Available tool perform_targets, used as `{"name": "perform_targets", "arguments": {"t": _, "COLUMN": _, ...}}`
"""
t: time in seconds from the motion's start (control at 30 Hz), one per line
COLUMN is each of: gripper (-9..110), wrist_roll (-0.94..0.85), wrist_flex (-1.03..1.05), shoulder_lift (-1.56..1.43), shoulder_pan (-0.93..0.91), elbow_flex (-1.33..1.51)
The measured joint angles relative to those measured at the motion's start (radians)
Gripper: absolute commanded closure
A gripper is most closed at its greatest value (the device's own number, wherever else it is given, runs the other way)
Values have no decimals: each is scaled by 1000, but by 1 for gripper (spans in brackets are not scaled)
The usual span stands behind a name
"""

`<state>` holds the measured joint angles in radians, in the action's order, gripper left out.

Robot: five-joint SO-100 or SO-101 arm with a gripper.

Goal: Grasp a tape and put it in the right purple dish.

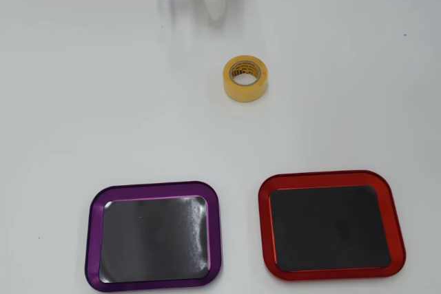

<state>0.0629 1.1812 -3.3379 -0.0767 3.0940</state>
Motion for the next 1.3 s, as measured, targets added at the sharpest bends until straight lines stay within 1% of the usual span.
{"name": "perform_targets", "arguments": {"t": 0.57, "gripper": 102, "wrist_roll": -3, "wrist_flex": -20, "shoulder_lift": 0, "shoulder_pan": 0, "elbow_flex": 0}}
{"name": "perform_targets", "arguments": {"t": 0.67, "gripper": 102, "wrist_roll": -58, "wrist_flex": -78, "shoulder_lift": 0, "shoulder_pan": -2, "elbow_flex": 0}}
{"name": "perform_targets", "arguments": {"t": 0.73, "gripper": 99, "wrist_roll": -100, "wrist_flex": -114, "shoulder_lift": 0, "shoulder_pan": -2, "elbow_flex": -23}}
{"name": "perform_targets", "arguments": {"t": 0.9, "gripper": 97, "wrist_roll": -129, "wrist_flex": -123, "shoulder_lift": 46, "shoulder_pan": 5, "elbow_flex": -137}}
{"name": "perform_targets", "arguments": {"t": 0.97, "gripper": 97, "wrist_roll": -144, "wrist_flex": -124, "shoulder_lift": 133, "shoulder_pan": 8, "elbow_flex": -183}}
{"name": "perform_targets", "arguments": {"t": 1.07, "gripper": 97, "wrist_roll": -202, "wrist_flex": -124, "shoulder_lift": 341, "shoulder_pan": 25, "elbow_flex": -305}}
{"name": "perform_targets", "arguments": {"t": 1.2, "gripper": 97, "wrist_roll": -265, "wrist_flex": -83, "shoulder_lift": 678, "shoulder_pan": 100, "elbow_flex": -548}}
{"name": "perform_targets", "arguments": {"t": 1.3, "gripper": 97, "wrist_roll": -272, "wrist_flex": -37, "shoulder_lift": 930, "shoulder_pan": 120, "elbow_flex": -741}}
